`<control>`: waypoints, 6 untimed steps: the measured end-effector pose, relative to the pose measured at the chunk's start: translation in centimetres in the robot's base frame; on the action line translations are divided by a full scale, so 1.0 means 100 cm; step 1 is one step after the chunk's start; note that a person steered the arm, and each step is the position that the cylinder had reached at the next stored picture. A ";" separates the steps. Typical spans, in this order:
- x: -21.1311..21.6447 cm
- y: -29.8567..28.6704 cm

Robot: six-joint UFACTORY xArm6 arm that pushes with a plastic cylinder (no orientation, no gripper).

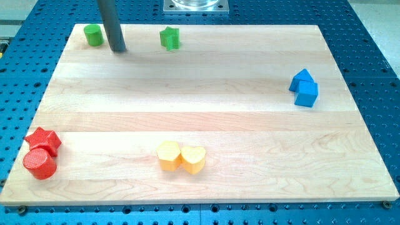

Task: Separate the red blocks from each other

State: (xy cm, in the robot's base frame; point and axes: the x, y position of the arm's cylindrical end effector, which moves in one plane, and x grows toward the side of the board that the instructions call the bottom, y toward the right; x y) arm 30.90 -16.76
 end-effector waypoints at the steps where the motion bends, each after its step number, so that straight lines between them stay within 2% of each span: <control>1: 0.080 -0.026; 2: 0.102 -0.109; 3: 0.123 -0.136; 4: 0.138 -0.137; 5: 0.225 -0.137; 6: 0.293 -0.136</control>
